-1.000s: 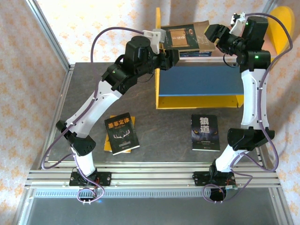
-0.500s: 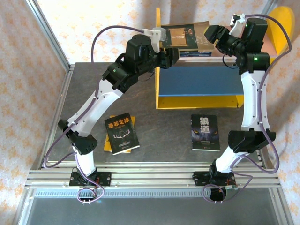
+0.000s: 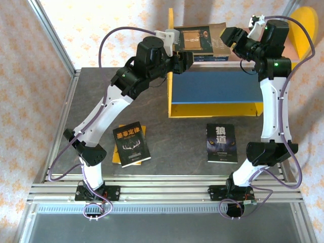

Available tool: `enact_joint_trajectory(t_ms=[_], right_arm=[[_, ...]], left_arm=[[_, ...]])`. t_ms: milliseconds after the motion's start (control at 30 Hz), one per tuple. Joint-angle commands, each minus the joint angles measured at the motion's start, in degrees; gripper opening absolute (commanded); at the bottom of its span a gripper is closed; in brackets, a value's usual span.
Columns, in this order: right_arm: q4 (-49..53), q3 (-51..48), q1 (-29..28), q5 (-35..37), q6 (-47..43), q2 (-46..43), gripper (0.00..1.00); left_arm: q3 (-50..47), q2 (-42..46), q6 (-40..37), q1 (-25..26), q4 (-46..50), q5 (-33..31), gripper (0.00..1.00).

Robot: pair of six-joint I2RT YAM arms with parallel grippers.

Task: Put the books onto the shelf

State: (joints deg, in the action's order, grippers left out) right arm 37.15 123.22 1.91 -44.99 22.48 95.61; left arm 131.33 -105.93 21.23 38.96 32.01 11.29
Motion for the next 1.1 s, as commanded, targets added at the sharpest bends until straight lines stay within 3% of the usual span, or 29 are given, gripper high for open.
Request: enact_joint_trajectory(t_ms=[0, 1067], right_arm=[[-2.9, 0.4, -1.3, -2.6, 1.2, -0.4, 0.63], [-4.0, 2.2, -1.8, -2.5, 1.8, 2.2, 0.63]], left_arm=[[1.9, -1.3, -1.3, -1.0, 0.1, -1.6, 0.53], [2.6, -1.4, -1.7, -1.8, 0.3, -1.2, 0.52]])
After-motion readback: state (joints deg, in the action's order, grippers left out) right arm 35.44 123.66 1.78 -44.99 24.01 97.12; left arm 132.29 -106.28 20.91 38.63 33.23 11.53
